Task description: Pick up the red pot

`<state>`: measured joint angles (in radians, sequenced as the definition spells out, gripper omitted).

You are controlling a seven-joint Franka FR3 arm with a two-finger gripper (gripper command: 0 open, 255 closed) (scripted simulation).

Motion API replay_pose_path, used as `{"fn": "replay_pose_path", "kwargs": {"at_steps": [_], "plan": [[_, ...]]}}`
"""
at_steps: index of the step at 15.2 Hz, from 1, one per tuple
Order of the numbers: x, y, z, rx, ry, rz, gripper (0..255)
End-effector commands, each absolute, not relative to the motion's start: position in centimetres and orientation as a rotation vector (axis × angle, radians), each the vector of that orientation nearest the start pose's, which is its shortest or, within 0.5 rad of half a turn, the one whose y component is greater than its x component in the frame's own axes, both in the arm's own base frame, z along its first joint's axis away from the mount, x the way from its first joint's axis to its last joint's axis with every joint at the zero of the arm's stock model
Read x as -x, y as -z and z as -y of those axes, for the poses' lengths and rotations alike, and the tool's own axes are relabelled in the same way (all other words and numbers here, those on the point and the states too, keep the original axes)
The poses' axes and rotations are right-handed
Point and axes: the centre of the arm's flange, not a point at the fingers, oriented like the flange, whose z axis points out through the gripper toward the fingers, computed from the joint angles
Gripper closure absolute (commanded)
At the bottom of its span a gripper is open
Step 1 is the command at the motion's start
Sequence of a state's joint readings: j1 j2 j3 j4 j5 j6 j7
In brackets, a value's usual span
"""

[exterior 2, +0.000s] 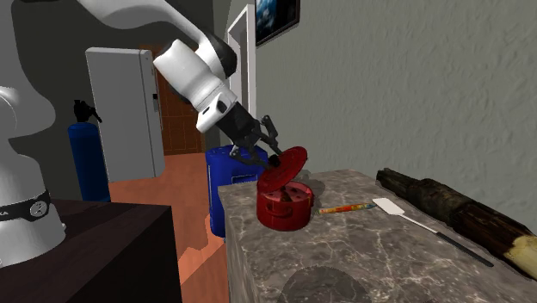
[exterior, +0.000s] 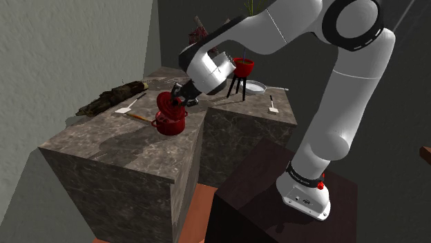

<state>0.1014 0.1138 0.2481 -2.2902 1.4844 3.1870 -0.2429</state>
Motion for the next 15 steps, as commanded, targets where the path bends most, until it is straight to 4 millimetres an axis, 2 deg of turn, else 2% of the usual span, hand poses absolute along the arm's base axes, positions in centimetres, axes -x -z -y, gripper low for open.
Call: {"fn": "replay_pose_path", "kwargs": {"at_steps": [1, 13, 15], "plan": [[-51.4, -34.9, -8.8, 2.266, 0.709, -1.124, 255], [-51.4, -41.2, -8.8, 2.266, 0.709, -1.124, 255], [-51.4, -41.3, -8.8, 2.266, 0.709, -1.124, 255]]}}
